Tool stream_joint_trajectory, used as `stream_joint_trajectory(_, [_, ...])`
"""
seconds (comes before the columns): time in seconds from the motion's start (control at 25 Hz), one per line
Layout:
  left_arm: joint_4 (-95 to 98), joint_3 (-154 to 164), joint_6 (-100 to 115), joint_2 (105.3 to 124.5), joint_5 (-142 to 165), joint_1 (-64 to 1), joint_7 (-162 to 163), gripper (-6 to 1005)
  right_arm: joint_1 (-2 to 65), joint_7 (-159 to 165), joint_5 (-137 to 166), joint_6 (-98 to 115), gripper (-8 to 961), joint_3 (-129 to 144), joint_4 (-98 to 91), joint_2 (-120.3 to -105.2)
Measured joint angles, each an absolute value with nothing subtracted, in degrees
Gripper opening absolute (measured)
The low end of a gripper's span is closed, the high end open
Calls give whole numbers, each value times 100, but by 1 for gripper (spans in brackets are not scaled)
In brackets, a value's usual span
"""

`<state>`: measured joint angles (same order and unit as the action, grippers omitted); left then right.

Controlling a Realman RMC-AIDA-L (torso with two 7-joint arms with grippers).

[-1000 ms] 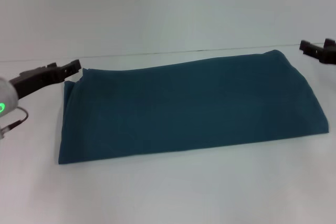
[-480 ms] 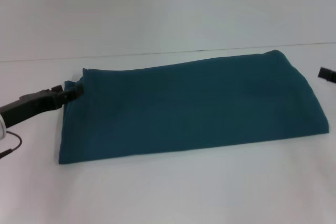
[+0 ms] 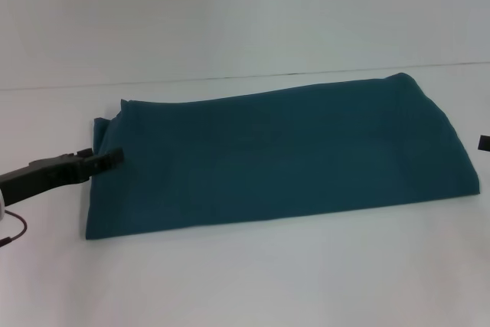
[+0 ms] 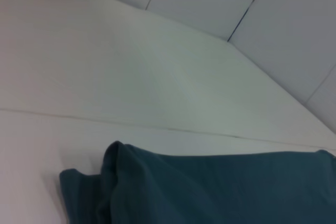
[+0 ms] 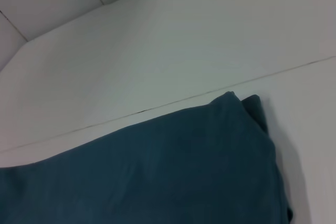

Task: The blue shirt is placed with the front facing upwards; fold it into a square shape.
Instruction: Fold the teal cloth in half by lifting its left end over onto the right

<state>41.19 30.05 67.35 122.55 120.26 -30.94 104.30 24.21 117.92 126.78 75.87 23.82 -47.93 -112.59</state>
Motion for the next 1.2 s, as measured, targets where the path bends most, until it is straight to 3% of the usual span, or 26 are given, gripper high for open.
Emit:
stream_joint_trajectory(0.32, [4238, 3004, 6890, 12204, 12327, -3132, 10854, 721, 2470, 12195, 12705, 7744, 794, 2367, -4889, -11131])
stream_joint_trajectory(0.84, [4354, 3007, 6793, 12190, 12676, -3115, 11216, 723, 2487, 12595, 12875, 7737, 793, 2377, -5035, -11116])
stream_joint_trajectory(1.2, [4325, 3024, 6702, 12191, 12942, -3127, 11309, 722, 2559, 12646, 13179, 7461, 793, 2443, -4816, -11189])
